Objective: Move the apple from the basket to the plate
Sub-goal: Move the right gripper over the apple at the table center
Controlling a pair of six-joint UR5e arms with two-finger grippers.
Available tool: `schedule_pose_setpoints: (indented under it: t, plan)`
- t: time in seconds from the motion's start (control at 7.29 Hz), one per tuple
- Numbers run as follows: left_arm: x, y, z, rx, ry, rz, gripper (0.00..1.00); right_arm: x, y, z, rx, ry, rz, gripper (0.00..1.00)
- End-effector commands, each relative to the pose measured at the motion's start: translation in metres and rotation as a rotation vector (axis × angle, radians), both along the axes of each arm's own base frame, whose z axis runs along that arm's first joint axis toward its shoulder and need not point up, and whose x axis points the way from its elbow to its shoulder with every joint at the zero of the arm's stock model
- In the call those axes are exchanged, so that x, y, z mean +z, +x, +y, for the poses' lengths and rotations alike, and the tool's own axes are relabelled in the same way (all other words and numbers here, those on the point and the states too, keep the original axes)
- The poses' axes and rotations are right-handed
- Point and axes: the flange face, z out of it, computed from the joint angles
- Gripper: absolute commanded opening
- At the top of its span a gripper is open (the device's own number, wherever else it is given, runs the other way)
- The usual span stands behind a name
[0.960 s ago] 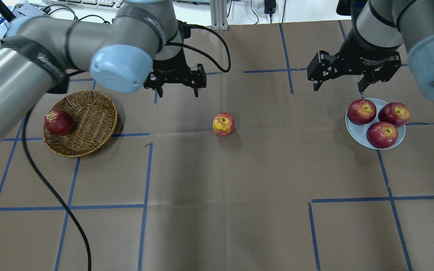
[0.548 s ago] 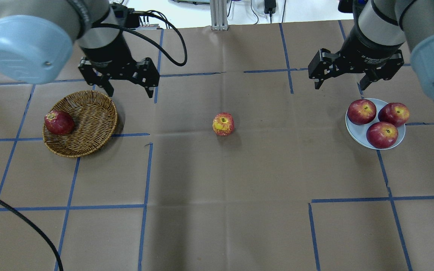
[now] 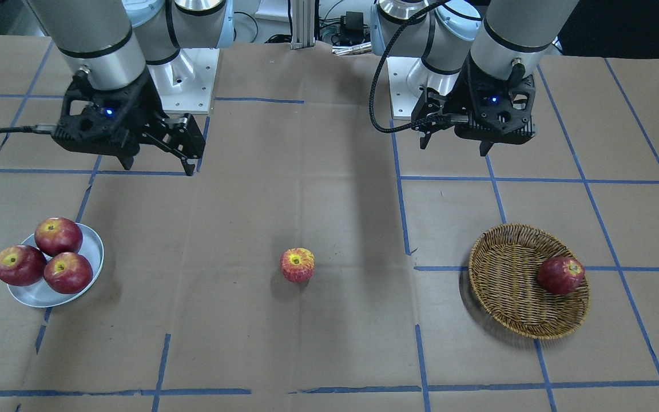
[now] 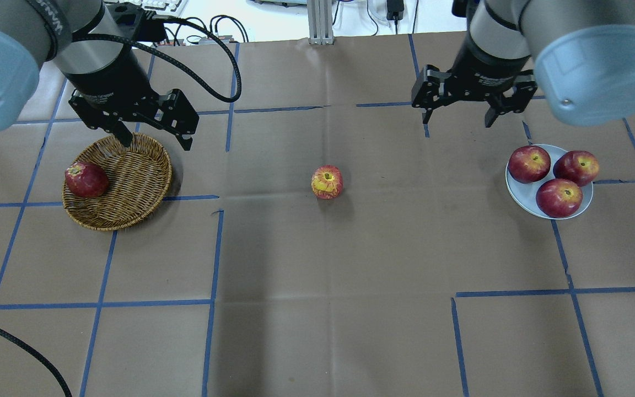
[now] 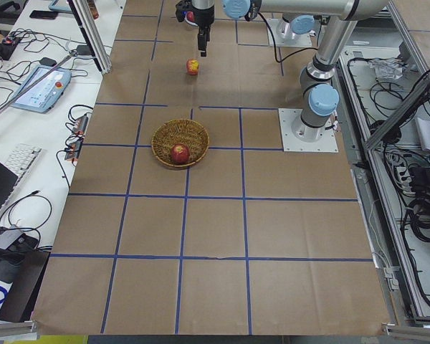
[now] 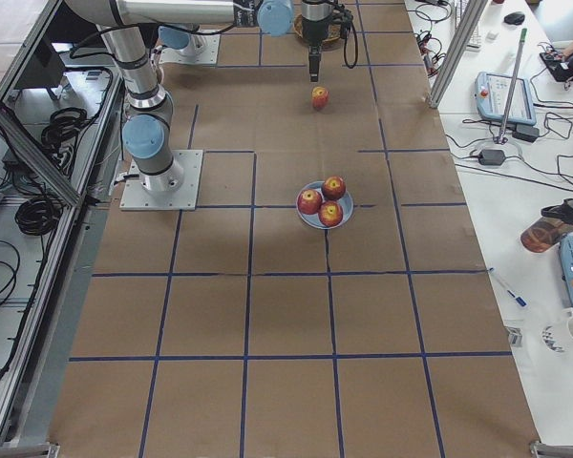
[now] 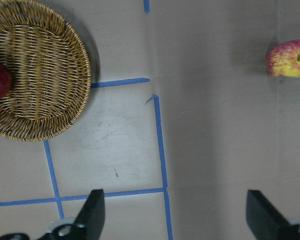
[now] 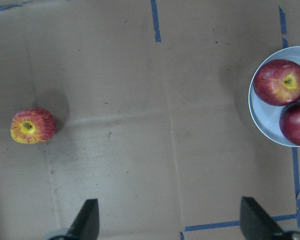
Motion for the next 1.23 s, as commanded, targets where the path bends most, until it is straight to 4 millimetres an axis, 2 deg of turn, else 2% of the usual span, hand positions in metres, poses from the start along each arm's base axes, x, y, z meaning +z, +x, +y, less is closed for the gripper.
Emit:
schedule_pose_setpoints:
  t: [0.0, 0.27, 0.41, 0.69, 0.82, 1.1]
  plan:
    - [-0.011, 0.000, -0.013, 0.004, 0.013, -0.005, 0.99, -0.040, 0.083, -0.021, -0.010, -0.020, -0.008, 1.00]
    - [0.001, -0.003, 0.001, -0.011, -0.005, -0.003, 0.99, -0.092, 0.136, -0.034, -0.001, -0.048, -0.020, 1.00]
    - [0.007, -0.003, 0.008, -0.014, -0.012, -0.003, 0.99, -0.117, 0.150, -0.038, -0.018, -0.039, -0.021, 1.00]
    - [0.010, -0.003, 0.015, -0.016, -0.012, -0.004, 0.99, -0.170, 0.166, -0.036, 0.008, -0.001, -0.008, 1.00]
    - [0.014, -0.003, 0.018, -0.016, -0.022, -0.001, 0.99, -0.190, 0.171, -0.035, 0.013, -0.035, -0.021, 1.00]
    - [0.014, -0.005, 0.017, -0.021, -0.023, -0.003, 0.99, -0.236, 0.171, -0.030, 0.016, -0.048, -0.026, 1.00]
